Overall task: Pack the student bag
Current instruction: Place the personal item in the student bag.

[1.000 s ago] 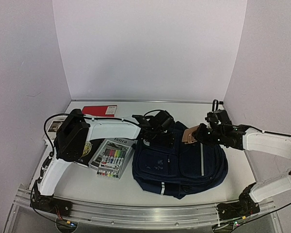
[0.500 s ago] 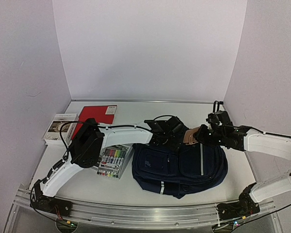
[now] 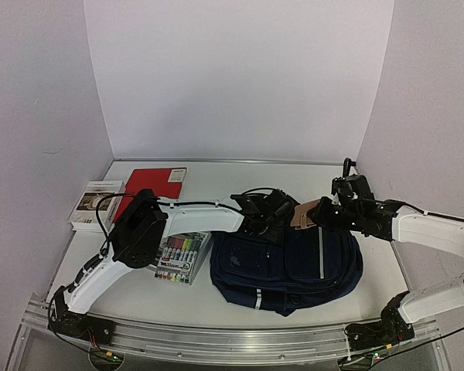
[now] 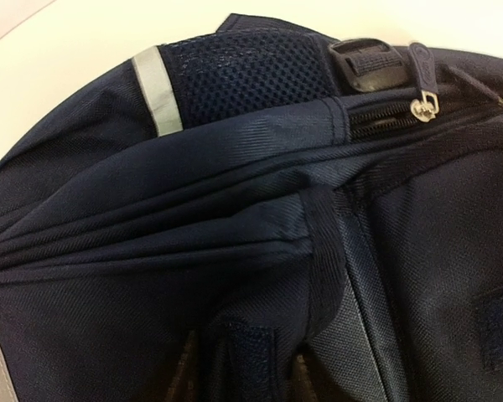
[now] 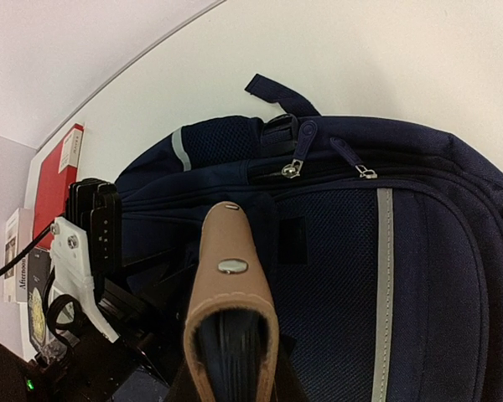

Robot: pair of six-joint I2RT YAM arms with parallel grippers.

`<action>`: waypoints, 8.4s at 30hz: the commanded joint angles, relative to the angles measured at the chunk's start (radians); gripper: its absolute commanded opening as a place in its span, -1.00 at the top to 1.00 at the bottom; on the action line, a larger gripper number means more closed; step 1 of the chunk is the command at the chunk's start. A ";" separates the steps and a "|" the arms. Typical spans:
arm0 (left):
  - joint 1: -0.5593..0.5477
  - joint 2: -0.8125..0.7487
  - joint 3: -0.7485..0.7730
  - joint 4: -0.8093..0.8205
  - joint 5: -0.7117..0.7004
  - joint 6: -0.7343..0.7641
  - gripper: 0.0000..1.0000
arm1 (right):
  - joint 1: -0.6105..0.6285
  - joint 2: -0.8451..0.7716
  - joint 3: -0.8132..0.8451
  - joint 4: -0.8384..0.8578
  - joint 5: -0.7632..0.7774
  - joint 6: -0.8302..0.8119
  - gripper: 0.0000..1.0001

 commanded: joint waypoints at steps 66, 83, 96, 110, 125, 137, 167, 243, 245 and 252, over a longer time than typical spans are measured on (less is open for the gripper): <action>0.138 -0.561 -0.622 0.401 0.466 -0.082 1.00 | 0.097 0.341 0.031 0.340 -0.362 0.082 1.00; 0.139 -0.597 -0.637 0.347 0.438 -0.082 1.00 | 0.103 0.484 0.077 0.582 -0.557 0.168 1.00; 0.195 -0.657 -0.690 0.496 0.358 -0.140 1.00 | 0.124 0.463 -0.014 0.535 -0.535 0.172 1.00; 0.252 -0.622 -0.666 0.443 0.344 -0.226 1.00 | 0.200 0.415 -0.002 0.511 -0.618 0.108 1.00; 0.268 -0.625 -0.694 0.458 0.359 -0.221 1.00 | 0.256 0.404 0.046 0.511 -0.623 0.086 1.00; 0.266 -0.698 -0.788 0.575 0.590 -0.146 1.00 | 0.256 0.549 0.105 0.625 -0.449 0.229 1.00; 0.274 -0.749 -0.760 0.616 0.628 -0.011 1.00 | 0.256 0.439 0.127 0.334 -0.267 0.163 1.00; 0.302 -0.668 -0.655 0.281 0.704 0.140 1.00 | 0.259 0.495 0.056 0.553 -0.172 0.237 0.77; 0.302 -0.667 -0.650 0.258 0.717 0.173 1.00 | 0.258 0.482 0.048 0.562 -0.135 0.262 1.00; 0.295 -0.674 -0.635 0.178 0.791 0.277 0.99 | 0.259 0.466 0.003 0.647 -0.027 0.385 1.00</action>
